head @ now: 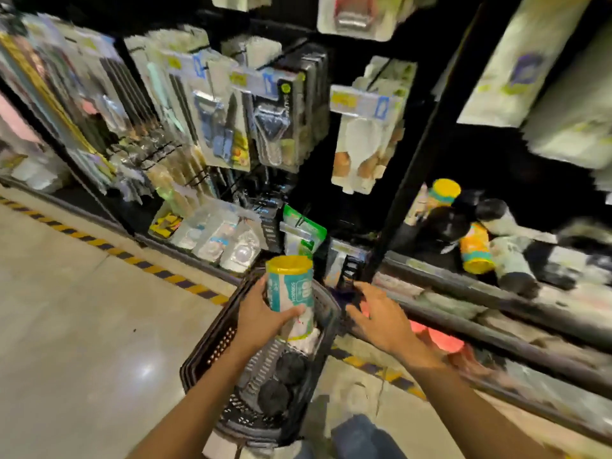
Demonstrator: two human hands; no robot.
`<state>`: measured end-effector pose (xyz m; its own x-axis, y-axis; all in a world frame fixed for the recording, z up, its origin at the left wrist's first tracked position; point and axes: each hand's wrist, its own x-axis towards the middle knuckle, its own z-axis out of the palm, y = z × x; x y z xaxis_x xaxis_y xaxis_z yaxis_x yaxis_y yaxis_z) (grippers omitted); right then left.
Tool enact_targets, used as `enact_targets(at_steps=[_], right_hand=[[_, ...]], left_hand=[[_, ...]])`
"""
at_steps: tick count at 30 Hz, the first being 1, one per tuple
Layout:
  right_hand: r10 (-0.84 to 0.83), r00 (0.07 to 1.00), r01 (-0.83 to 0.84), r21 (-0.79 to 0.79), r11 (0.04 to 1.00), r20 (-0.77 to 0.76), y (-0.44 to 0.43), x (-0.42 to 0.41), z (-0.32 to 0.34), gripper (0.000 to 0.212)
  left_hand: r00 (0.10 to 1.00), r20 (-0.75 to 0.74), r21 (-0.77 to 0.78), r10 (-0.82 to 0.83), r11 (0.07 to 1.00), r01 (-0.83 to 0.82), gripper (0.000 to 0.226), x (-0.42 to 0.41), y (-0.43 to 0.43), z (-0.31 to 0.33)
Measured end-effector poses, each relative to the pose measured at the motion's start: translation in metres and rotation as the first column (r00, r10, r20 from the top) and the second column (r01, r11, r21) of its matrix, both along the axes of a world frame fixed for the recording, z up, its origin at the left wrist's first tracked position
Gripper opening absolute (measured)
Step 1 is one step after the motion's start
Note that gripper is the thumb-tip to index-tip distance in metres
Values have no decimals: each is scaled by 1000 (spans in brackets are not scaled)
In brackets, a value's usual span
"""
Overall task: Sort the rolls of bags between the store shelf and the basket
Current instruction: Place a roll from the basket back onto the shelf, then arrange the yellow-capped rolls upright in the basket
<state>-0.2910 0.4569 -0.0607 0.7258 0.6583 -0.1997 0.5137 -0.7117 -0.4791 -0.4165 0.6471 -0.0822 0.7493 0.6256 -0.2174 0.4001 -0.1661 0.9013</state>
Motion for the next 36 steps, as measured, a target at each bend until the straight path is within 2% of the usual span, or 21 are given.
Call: enact_targets(at_steps=[6,12,13,15,19,25,28,36], right_hand=[[-361,931,361,16,932,57,-114,-17,24,55],[-649,761,641,135,755,14,-242,-54,38,53],[-690,724,681,145,718,13,-265,-64,40,53],[-755,655,745,157,649,15,-313,-84,43,54],[-857,515,843,163,513,36,-408,-128,50,52],[-959,279,941,185,283,50,-527,-182,52,51],[-987,149,969,189,157,52,-574,-202,51,52],[-994,-107,980,169,-100,32,-690,-194,30,52]], left_hand=[[947,39,22,-320,947,319,86,55,-88,26],[806,43,46,-590,807,588,103,88,-207,41],[779,44,40,-626,780,625,99,89,-231,43],[722,61,3,-689,724,690,75,87,-285,52],[609,92,-20,-788,610,792,58,77,-396,56],[397,128,-56,-909,393,918,61,58,-545,63],[287,125,-65,-950,280,958,54,56,-608,63],[31,146,-67,-989,21,998,51,103,-761,47]])
